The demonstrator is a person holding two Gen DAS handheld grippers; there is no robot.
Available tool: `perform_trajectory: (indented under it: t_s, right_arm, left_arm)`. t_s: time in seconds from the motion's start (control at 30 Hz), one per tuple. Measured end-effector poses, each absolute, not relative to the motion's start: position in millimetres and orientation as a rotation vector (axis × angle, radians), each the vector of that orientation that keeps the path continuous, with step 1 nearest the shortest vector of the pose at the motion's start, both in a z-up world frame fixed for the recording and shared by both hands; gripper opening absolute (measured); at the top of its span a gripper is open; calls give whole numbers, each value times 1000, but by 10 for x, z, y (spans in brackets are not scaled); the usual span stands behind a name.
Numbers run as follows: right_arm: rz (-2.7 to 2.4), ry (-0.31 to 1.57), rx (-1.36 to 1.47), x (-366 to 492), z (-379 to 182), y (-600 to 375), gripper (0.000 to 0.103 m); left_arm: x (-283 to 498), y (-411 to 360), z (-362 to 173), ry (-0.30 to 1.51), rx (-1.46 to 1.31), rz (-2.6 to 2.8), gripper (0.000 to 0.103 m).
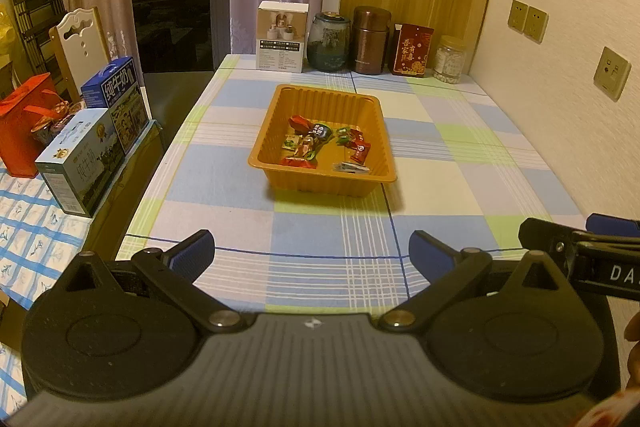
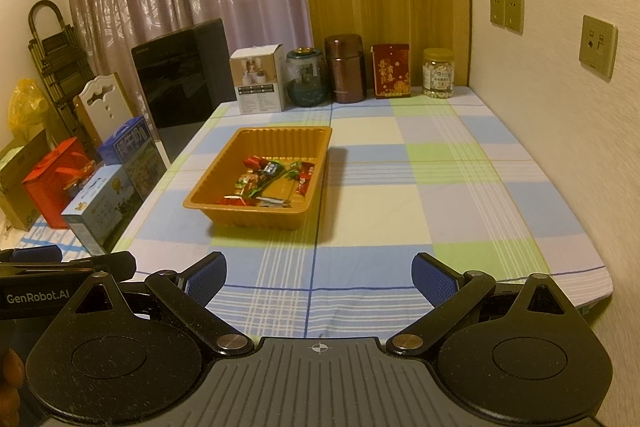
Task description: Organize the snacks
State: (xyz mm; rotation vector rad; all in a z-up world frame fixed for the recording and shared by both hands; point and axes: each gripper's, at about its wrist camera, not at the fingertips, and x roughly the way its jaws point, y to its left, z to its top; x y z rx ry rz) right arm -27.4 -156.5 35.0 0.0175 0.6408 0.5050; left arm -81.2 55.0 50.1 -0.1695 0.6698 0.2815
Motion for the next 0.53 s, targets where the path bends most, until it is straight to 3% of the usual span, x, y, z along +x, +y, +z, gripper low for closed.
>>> perform_trajectory:
  t_s: [0.53]
  right_arm:
    - [498, 641, 23, -255, 343, -1578, 98]
  left_arm:
    - [-794, 576, 487, 654, -180, 263, 103]
